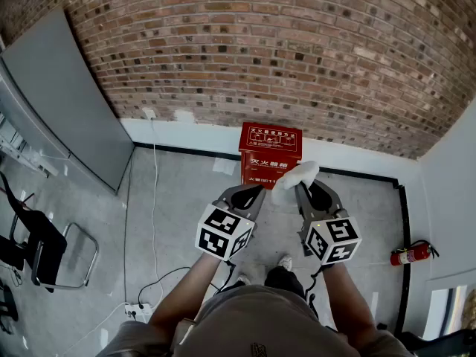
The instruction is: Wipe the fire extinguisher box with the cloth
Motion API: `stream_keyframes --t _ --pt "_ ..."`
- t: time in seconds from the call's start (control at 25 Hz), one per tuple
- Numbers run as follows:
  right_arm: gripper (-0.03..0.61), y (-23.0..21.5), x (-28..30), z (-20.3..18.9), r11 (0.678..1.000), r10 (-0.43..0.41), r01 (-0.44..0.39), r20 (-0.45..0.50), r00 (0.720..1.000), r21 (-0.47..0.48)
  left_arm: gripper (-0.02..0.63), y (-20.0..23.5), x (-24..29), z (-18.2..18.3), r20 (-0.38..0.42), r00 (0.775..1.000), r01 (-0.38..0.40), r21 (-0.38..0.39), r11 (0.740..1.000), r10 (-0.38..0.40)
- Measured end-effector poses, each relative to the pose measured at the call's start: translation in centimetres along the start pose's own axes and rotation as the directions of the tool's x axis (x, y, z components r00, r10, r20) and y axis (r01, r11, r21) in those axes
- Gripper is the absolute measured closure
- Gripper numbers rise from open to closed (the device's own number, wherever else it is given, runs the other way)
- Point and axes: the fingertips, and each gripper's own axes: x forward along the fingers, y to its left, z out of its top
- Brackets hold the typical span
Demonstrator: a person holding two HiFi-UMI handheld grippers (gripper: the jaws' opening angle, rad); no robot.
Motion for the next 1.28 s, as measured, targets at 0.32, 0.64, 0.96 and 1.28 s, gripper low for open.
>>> stream_keyframes --t 0.32,0.64,0.96,1.28 --pt "0.485 0.1 0.3 -0.4 1.0 0.0 0.0 -0.01 1.0 -0.001 0.614 0.1 0.1 -0.3 -0.003 1.0 0.008 0.0 1.0 -0.008" --pt "0.485 -0.2 1.0 -0.7 1.0 -0.014 0.014 -0.025 1.0 0.003 0.614 1.0 0.3 -0.6 -0.004 1.0 0.013 -0.011 1.0 -0.013" --pt "0.485 -2.5 3.0 -2.0 1.0 -0.023 0.024 -0.06 0.998 0.019 0.614 2.6 3.0 -1.2 -0.023 1.0 0.01 -0.038 0.999 -0.01" --pt "0.485 -9.4 8.7 -2.9 0.998 0.0 0.005 -0.07 0.998 0.061 0.614 5.7 10.6 -0.6 -0.06 0.998 -0.02 -0.046 0.999 0.017"
